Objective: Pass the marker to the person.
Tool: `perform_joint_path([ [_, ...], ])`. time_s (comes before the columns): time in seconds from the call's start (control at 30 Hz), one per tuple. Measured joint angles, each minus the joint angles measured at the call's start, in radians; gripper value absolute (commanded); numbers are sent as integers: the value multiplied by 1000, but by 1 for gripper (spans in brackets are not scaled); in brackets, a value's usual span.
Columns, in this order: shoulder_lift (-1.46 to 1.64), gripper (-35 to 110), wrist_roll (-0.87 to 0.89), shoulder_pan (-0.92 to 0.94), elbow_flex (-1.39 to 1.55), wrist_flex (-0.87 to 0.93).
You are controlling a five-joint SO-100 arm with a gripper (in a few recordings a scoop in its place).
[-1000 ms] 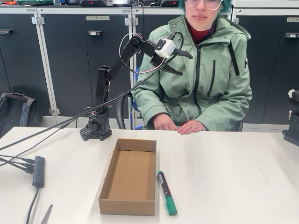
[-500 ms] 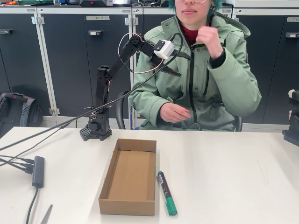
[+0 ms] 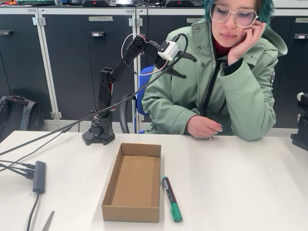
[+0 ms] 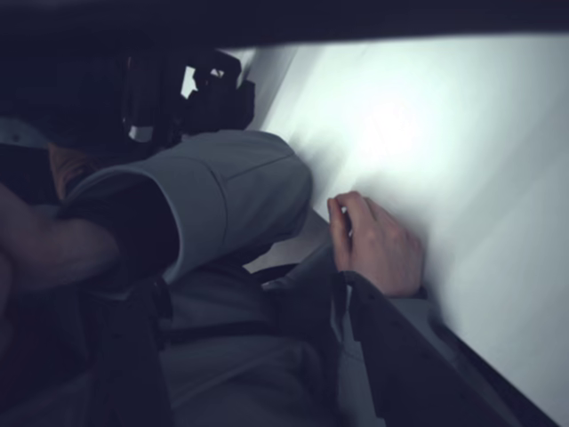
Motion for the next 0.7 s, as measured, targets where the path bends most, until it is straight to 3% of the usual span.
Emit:
perform_joint_path([
  [0.7,11,41,-18,14,12,2],
])
